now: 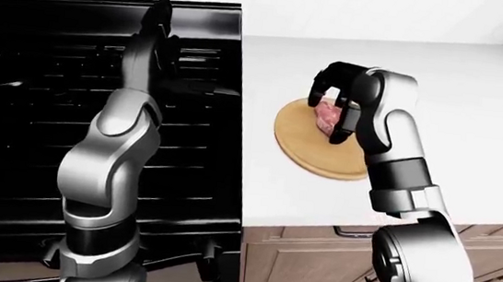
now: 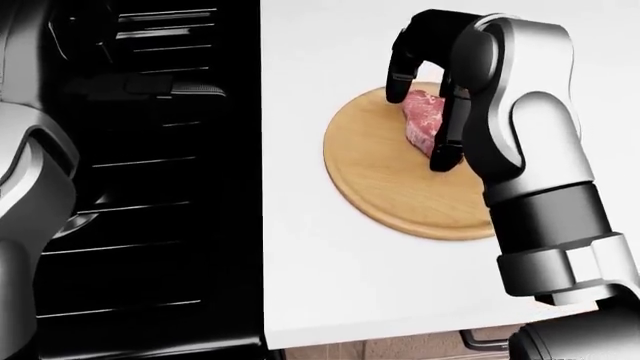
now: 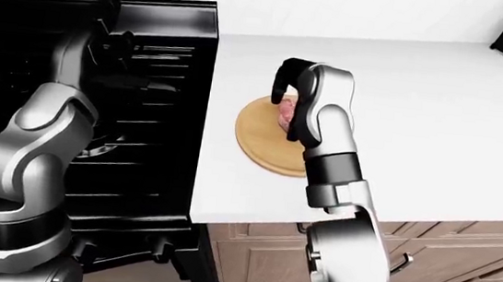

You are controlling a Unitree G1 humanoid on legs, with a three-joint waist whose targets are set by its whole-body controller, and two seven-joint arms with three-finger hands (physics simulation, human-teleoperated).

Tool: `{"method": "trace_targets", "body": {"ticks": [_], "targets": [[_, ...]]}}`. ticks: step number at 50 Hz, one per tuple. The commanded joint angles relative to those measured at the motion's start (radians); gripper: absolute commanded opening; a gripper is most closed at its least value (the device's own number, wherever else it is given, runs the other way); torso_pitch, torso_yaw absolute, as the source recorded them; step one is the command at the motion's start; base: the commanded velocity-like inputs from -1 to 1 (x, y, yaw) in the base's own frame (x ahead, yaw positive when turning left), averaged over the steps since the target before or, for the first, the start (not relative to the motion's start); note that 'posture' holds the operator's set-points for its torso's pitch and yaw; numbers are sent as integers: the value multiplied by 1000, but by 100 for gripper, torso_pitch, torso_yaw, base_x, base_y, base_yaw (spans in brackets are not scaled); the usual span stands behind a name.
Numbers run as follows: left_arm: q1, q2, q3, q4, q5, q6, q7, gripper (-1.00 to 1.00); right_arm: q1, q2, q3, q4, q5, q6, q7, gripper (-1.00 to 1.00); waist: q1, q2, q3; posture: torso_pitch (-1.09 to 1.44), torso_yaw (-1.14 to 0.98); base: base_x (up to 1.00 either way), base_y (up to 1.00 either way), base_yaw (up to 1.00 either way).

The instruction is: Pick the steak from the plate and place it in the pan.

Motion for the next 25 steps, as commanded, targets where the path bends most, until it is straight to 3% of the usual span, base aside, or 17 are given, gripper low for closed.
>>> {"method": "trace_targets", "body": {"ticks": [1,7,12,16,17,25], "targets": [[-30,8,7,-27,2,-34,0,100,-53,-10,-9,-45,-9,-9,-16,-44,0,-1,-34,0,0,0,0,0],[-32,8,7,-27,1,-32,1,100,-58,-10,-10,-41,-11,-13,-21,-66,0,-1,-32,0,0,0,0,0],[-31,7,7,-33,0,-28,3,100,-70,-13,-12,-51,-15,-14,-10,-69,-1,-1,-30,0,0,0,0,0],[-32,8,6,-31,0,-29,2,100,-78,-11,-12,-64,-18,-13,0,-84,-1,0,-28,0,0,0,0,0],[-32,8,7,-31,-1,-29,3,100,-81,-12,-12,-65,-19,-14,2,-96,-1,0,-28,0,0,0,0,0],[-32,7,6,-29,-1,-32,1,100,-110,-14,-10,-89,-34,-19,35,-97,-2,1,-26,0,0,0,0,0]]}}
